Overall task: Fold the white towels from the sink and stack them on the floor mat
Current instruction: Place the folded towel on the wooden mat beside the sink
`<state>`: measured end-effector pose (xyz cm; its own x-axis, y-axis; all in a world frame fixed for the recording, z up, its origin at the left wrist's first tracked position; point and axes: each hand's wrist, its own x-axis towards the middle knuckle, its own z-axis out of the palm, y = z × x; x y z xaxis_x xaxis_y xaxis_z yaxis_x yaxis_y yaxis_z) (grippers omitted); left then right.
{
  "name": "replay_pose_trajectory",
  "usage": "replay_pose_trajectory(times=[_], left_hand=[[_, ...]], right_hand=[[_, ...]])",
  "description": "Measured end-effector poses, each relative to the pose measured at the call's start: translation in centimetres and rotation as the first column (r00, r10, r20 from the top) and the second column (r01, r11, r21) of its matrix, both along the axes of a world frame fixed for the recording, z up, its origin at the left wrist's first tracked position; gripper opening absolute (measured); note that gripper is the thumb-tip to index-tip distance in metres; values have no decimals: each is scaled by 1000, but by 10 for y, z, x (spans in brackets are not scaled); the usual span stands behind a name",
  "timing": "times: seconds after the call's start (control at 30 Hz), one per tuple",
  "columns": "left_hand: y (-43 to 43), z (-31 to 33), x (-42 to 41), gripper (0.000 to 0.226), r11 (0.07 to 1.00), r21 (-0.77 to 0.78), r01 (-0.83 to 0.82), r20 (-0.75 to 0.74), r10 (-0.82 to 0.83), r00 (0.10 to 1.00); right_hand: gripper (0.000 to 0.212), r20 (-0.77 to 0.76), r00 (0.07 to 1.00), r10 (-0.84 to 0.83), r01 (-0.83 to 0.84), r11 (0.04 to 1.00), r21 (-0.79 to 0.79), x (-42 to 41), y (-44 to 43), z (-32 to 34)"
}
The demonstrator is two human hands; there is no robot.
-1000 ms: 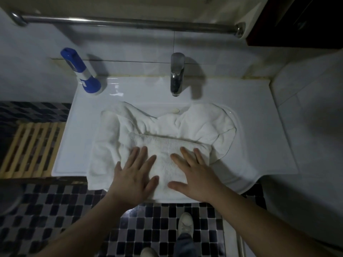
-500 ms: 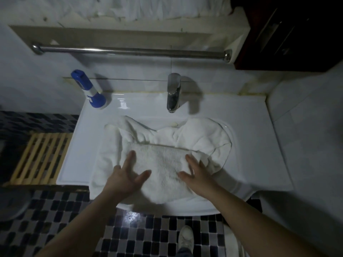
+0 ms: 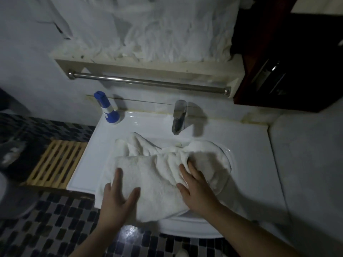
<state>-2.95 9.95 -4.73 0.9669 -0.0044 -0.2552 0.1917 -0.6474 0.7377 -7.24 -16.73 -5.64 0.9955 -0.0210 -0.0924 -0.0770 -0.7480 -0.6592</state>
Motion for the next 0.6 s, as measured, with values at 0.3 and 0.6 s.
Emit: replay_pose_trajectory(times=[0.3,0.6], left_hand=[[65,35,26,93,967,-86,-239,197,251,948],[189,11,76,85,838,-164,-520,282,545,790]], right_hand=[[61,181,958,224,-203,971,-124,83,69,71],[57,259,827,500,-457,864,-210,222,220,59]])
